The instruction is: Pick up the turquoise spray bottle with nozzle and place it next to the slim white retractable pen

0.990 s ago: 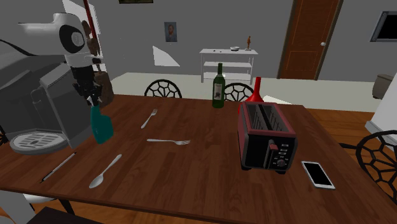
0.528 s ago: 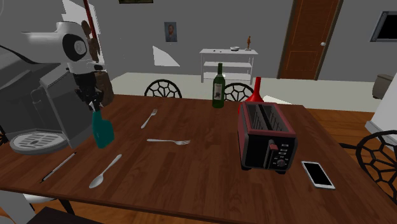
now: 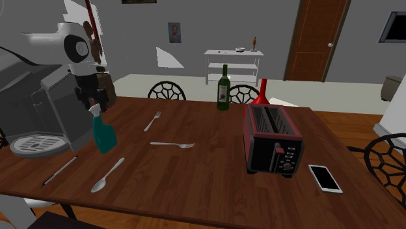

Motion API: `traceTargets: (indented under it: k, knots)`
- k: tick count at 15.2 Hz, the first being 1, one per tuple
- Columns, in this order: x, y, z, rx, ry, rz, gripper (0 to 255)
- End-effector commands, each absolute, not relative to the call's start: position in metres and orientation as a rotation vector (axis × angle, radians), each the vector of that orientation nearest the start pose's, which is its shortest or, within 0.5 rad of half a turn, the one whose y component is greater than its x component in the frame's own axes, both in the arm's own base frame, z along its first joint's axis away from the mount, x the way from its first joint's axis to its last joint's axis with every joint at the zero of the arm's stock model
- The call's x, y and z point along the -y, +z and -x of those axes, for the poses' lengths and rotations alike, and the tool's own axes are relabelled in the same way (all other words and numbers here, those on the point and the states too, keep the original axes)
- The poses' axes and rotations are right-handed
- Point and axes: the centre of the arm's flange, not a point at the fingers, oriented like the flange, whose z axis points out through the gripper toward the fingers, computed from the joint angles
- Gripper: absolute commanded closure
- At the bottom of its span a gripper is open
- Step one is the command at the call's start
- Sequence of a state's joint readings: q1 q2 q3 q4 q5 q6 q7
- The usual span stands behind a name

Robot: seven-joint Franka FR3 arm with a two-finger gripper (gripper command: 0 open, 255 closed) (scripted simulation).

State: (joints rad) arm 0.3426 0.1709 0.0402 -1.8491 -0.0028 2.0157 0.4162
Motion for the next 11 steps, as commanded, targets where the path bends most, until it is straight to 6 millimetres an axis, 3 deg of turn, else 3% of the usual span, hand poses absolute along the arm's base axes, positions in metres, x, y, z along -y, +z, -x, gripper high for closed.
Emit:
traceTargets:
  k: [1,3,7,11]
  knots:
    - [-0.225,0.431,-0.561,-0.051,0.009,3.139,0]
    - [-0.225,0.431,-0.561,-0.051,0.009,3.139,0]
    - [-0.224,0.481,-0.561,-0.051,0.009,3.139,0]
    - [-0.224,0.481,-0.561,-0.051,0.009,3.139,0]
